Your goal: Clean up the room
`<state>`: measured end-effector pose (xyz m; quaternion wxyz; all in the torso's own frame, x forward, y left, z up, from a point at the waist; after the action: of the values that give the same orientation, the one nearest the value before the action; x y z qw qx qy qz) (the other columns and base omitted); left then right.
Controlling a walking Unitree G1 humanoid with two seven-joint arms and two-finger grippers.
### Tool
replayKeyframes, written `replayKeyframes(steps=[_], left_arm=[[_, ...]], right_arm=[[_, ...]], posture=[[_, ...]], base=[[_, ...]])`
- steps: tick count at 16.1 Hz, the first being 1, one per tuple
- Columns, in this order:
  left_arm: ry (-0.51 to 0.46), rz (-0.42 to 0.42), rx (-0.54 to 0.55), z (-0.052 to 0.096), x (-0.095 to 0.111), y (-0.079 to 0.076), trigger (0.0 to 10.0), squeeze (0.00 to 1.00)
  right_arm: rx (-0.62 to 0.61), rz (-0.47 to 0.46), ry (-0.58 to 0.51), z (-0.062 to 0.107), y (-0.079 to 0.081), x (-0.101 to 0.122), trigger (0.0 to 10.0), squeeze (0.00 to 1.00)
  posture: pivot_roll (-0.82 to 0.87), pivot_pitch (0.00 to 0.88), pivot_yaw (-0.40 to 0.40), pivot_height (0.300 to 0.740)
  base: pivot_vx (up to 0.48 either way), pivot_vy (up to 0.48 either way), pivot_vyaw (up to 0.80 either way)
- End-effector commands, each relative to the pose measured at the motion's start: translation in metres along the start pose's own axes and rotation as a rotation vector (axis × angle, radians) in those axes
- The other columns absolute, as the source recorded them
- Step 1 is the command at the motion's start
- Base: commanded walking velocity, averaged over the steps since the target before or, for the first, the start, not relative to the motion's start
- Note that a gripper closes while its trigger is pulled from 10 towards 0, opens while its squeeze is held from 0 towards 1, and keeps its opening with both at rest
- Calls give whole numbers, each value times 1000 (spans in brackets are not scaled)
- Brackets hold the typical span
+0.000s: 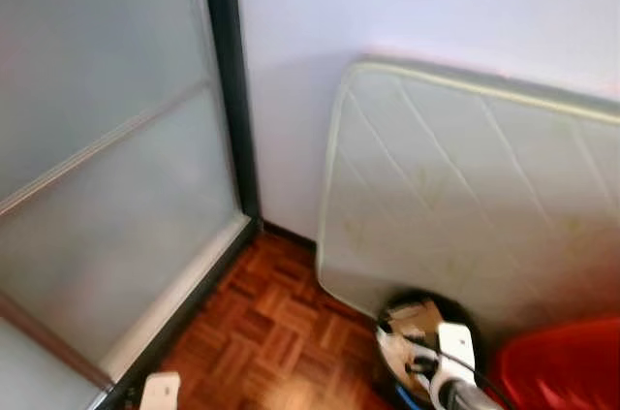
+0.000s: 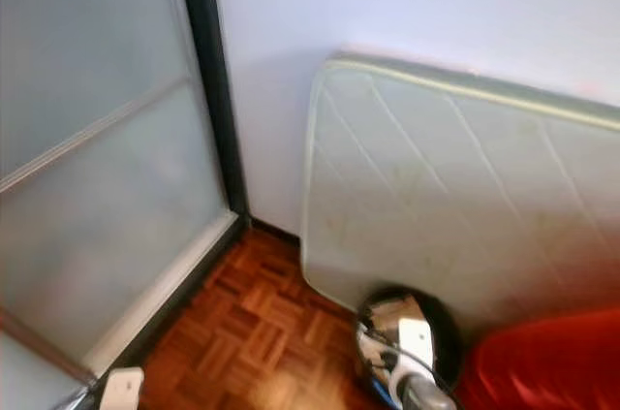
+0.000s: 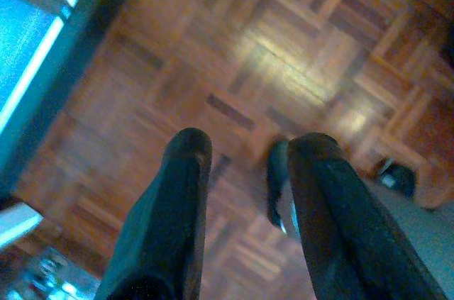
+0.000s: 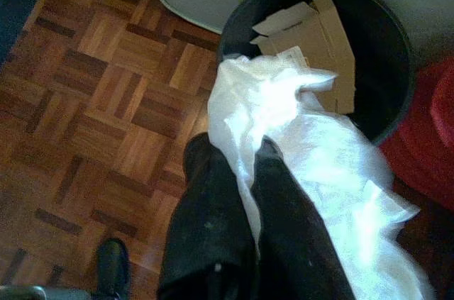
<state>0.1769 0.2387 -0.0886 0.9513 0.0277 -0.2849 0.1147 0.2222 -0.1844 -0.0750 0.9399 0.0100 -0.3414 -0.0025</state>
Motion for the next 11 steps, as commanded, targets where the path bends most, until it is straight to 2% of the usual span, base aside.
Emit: replayKeyframes(steps=[1,7,11], left_arm=[[9,-17,-20,-1,-3,-7,10000,0],[9,-16,-19,-1,-2,-6,10000,0],[-1,4,-26,-1,-2,-7,10000,0]], right_arm=[[-31,-5,15,2,-12,-4,10000,0],[-45,-16,17,2,-13,-4,10000,0],[-50,-10,23,2,-13,-4,10000,0]], posture=[[16,0,-15,740],[17,0,-16,740],[19,0,-17,740]], base=[[322,0,0],[322,0,0],[68,0,-723]])
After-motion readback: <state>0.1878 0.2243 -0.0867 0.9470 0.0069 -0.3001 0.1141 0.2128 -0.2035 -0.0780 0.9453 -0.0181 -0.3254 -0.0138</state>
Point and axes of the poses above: a point about 5 cm out from each wrist's last joint towards the gripper, its own z axis pointing back from the gripper into the wrist, its own x axis along the axis of the wrist's last joint, y = z × x, the point moved 1 cm from there along -z, pointing out of the wrist towards the gripper, and after that the axes turned 8 degrees about z, right-handed, at the moved point
